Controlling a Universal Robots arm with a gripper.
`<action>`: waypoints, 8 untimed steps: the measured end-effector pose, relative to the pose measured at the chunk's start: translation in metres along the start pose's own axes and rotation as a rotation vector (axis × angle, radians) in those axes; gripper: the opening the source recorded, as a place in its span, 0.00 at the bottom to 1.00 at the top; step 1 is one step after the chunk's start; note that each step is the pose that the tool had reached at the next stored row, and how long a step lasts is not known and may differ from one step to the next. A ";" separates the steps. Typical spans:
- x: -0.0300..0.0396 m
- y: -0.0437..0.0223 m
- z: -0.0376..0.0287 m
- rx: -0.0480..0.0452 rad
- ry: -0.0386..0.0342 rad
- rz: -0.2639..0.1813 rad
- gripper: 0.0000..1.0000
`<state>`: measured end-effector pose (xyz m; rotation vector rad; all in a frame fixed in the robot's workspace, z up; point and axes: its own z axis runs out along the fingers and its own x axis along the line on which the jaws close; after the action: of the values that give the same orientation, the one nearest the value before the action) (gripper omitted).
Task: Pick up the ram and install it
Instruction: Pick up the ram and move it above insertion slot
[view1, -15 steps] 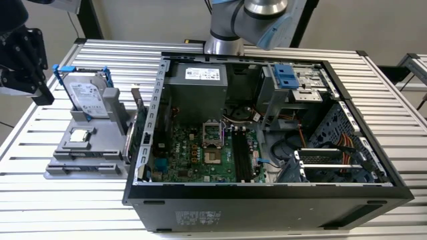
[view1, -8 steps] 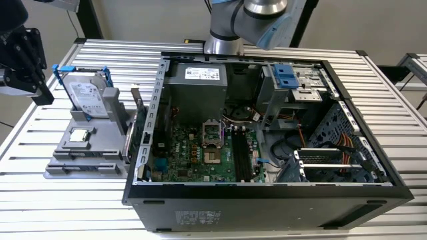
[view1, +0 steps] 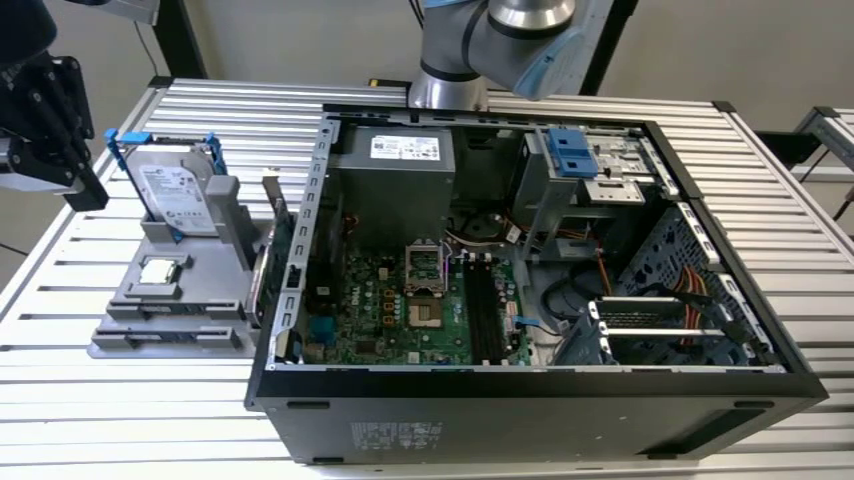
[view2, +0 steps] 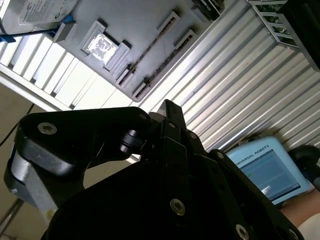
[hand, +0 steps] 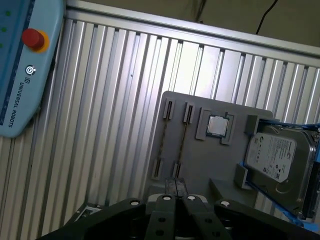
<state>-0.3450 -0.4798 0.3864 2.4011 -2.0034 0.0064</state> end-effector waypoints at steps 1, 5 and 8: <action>0.0000 0.0000 0.0000 0.0000 0.0000 0.000 0.00; 0.0000 0.0000 0.0000 0.0000 0.0000 0.000 1.00; 0.0000 0.0000 0.0000 0.0000 0.0000 0.000 1.00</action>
<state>-0.3450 -0.4798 0.3864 2.4015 -2.0029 0.0064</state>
